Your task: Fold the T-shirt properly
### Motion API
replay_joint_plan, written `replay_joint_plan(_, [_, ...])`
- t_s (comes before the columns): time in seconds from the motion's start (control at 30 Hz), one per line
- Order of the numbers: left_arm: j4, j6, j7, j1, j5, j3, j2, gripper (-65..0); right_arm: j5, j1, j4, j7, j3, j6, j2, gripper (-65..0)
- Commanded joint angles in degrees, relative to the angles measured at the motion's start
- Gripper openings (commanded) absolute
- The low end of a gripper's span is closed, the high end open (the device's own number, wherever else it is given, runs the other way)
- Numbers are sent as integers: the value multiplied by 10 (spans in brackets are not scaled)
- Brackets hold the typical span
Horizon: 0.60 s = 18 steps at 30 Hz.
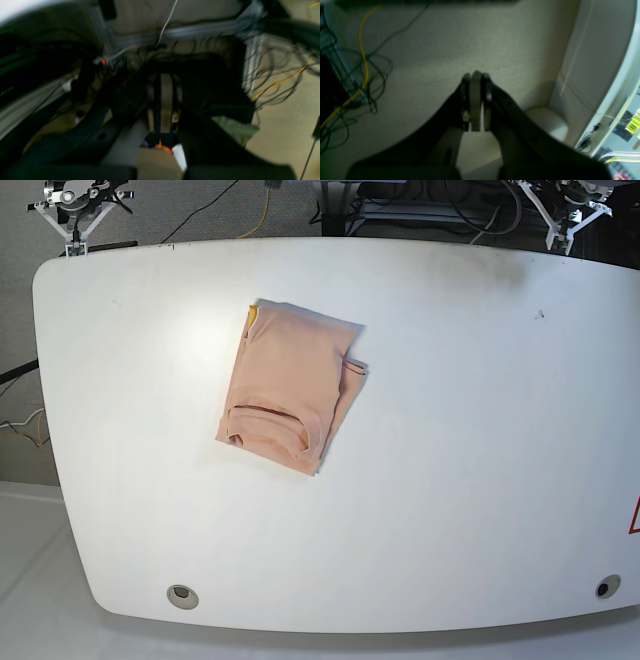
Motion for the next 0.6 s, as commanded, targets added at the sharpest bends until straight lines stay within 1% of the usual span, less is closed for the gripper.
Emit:
replay_joint_plan(0.0, [-2,-1,-17,6,5,9,6,-633,-29,11,-30,30,28,9,0,-650])
replay_joint_plan(0.13, [-28,-1,-38,4,36,18,22,-633,-71,32,-104,87,73,9,-5,-650])
replay_joint_plan(0.3, [-63,-1,-65,3,61,37,29,-633,-104,51,-175,154,128,9,-9,-650])
replay_joint_plan(0.57, [-99,-1,-71,2,68,57,33,-633,-146,72,-284,245,179,9,-6,-650])
